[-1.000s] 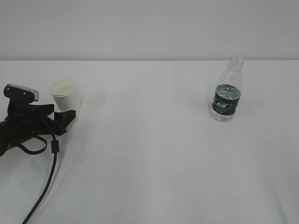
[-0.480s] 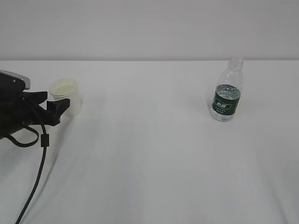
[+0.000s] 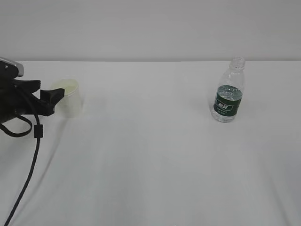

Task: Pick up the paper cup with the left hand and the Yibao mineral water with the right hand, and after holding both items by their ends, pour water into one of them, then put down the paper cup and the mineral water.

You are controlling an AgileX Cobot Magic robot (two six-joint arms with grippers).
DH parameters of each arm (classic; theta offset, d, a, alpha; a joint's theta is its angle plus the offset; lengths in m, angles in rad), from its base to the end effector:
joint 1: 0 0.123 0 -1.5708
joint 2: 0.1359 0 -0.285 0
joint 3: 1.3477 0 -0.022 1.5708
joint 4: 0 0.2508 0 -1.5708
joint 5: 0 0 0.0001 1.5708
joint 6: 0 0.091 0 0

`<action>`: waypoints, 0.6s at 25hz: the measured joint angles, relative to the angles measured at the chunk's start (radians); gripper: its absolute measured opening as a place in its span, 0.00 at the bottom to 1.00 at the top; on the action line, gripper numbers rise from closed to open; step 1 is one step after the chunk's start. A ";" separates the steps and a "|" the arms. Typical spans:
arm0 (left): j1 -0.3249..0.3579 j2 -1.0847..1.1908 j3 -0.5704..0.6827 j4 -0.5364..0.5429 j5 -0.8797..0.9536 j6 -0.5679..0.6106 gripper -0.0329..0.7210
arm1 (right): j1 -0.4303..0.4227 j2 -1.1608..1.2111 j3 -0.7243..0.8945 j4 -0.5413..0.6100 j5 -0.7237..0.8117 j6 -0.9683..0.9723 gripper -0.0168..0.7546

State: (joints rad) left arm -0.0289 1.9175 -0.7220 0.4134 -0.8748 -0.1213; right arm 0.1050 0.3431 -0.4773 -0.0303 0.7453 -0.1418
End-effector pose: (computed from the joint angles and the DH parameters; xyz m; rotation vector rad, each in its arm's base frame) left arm 0.3461 -0.0380 0.1370 0.3827 1.7985 -0.2025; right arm 0.0655 0.0050 0.2853 -0.2687 2.0776 -0.0572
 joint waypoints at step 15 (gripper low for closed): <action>0.000 -0.274 0.009 0.004 0.184 -0.039 0.77 | 0.000 0.000 0.000 0.000 -0.034 0.000 0.78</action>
State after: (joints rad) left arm -0.0289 1.6437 -0.7134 0.4173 -0.6904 -0.1604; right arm 0.1050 0.3431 -0.4773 -0.0303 0.7117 -0.1418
